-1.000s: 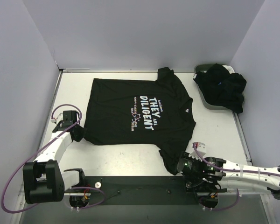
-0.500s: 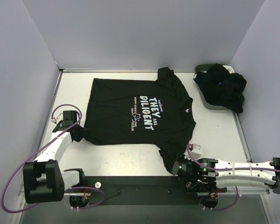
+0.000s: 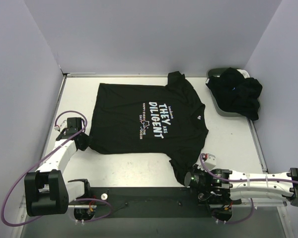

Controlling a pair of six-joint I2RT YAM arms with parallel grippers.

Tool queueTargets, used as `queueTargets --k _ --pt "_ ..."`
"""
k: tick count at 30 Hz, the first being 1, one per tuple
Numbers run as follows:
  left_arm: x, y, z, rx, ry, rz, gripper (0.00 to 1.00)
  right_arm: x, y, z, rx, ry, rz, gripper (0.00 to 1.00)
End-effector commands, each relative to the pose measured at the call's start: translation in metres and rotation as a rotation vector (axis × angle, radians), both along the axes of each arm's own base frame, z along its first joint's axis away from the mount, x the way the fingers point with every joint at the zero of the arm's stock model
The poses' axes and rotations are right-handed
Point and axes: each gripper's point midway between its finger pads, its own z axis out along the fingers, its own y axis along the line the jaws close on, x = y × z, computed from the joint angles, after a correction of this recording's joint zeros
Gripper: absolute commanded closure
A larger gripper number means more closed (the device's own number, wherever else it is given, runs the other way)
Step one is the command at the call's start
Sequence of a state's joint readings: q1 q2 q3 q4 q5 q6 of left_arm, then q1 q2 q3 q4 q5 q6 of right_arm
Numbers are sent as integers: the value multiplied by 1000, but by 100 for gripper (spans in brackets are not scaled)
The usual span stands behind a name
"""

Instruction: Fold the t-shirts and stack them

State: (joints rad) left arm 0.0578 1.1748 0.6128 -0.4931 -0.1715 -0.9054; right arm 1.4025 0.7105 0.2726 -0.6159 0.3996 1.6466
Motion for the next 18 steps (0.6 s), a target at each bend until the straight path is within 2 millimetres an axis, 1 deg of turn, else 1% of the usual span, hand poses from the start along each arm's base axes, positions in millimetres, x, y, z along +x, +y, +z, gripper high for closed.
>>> queueTargets --k 1,6,9,12,13,16,17,18 --pt "1 2 7 18 -20 -7 100 4 -11 -2 -49 -27 -12 100" --pt "1 0 12 21 -27 -20 100 9 -7 5 -51 -55 -5 100" --pt "-4 -1 12 21 -17 -28 100 11 -5 9 -64 -67 5 100" --pt "-9 -3 8 17 -10 -37 83 12 -3 12 -76 -73 13 100" --pt "-10 -4 6 16 -4 -39 72 13 -4 12 -85 -75 15 100" --pt "-16 -7 0 12 31 -48 54 12 -4 10 -92 -75 18 100" --pt "-19 -9 -3 11 46 -54 45 13 -4 10 -88 -77 19 100" --pt "-21 -10 -4 11 54 -58 41 13 -4 10 -87 -77 18 100"
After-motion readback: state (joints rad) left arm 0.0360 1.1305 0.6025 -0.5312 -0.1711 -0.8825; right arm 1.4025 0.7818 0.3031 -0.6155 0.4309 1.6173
